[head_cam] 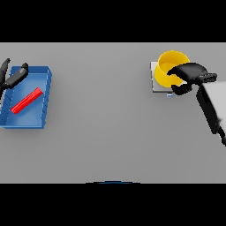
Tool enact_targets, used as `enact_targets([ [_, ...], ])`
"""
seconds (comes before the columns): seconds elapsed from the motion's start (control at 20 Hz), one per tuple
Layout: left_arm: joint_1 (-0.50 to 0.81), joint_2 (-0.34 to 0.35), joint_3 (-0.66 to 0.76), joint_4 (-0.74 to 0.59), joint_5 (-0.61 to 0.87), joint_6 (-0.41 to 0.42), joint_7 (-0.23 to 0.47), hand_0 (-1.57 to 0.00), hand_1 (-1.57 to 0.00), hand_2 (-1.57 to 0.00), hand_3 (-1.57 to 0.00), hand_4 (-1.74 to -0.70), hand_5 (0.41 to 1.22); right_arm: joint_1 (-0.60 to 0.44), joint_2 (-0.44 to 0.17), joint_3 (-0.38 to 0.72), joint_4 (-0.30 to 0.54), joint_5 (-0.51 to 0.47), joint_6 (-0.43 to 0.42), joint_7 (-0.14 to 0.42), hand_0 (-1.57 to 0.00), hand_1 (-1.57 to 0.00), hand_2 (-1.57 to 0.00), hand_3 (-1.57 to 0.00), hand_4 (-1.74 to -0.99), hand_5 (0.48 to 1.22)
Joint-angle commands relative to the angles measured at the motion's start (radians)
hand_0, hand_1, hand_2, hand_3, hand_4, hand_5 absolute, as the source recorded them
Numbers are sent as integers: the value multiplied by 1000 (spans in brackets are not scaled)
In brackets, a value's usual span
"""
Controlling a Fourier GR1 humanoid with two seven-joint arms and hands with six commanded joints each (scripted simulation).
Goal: Pick up the red beaker and tilt it to pour out 1 green nut into yellow bowl. Pick up the yellow bowl and place it on the metallic measuring scale.
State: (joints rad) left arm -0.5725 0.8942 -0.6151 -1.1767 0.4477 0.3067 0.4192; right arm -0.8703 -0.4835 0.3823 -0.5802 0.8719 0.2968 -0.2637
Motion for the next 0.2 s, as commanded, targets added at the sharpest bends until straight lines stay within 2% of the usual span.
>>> enact_targets([
  [0.0,-3,-2,-3,-8,-5,7,-1,1,1,1,1,-722,697,-3,2,3,2,2,11,12,-77,-124,-202,-352,-1431,799],
  [0.15,7,24,-1,-27,-2,3,11,1,1,1,1,-720,693,-3,0,-3,-6,-7,32,22,-39,-63,-103,-272,-1410,759],
])
